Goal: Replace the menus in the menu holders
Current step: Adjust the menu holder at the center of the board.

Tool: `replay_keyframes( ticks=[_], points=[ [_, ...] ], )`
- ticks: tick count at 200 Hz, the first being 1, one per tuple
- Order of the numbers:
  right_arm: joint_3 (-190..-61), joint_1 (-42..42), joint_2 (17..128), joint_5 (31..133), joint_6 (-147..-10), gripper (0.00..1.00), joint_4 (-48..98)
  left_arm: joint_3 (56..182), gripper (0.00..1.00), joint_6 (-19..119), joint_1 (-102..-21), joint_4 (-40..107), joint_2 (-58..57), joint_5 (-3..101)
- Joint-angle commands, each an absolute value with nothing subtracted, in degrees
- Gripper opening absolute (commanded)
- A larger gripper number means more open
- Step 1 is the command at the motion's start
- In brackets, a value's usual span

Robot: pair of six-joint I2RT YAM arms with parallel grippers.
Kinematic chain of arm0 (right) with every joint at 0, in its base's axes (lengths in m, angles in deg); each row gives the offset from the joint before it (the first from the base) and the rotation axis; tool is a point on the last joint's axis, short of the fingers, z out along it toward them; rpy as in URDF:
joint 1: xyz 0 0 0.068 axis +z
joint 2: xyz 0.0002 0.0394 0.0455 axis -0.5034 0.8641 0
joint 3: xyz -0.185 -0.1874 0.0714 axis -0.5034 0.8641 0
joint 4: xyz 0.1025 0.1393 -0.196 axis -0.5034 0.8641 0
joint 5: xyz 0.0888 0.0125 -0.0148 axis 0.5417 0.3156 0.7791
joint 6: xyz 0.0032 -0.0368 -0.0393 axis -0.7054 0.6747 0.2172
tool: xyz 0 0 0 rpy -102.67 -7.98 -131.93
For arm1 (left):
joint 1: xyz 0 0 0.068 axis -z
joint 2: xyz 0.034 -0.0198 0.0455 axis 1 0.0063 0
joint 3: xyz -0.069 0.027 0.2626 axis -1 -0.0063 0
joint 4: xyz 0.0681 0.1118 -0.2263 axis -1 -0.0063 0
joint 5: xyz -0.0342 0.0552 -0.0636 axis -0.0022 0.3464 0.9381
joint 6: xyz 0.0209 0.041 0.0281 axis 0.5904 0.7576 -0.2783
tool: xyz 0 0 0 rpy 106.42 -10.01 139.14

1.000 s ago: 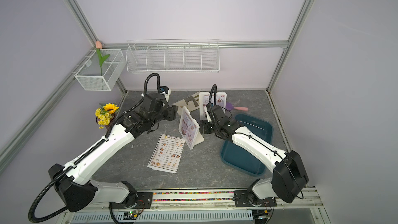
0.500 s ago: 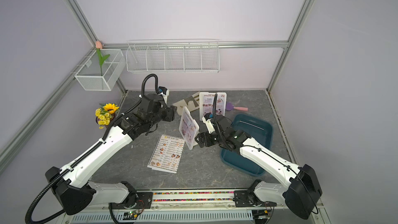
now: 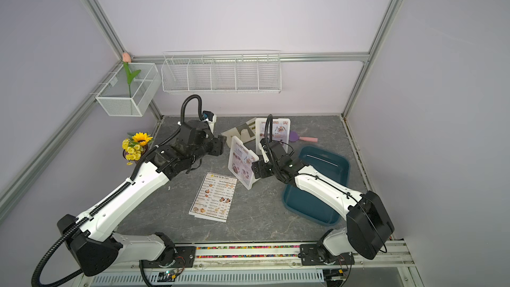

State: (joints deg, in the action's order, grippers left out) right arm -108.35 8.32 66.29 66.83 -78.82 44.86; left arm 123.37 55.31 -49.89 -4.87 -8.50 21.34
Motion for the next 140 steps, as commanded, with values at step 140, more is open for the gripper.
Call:
replay_keyframes(
  ticks=[140],
  points=[
    [-100.1,3.2,61.9,70.2,-81.9,0.76,30.9,124.3,0.65,54.9,-50.2,-4.7,-8.0,23.1]
  ],
)
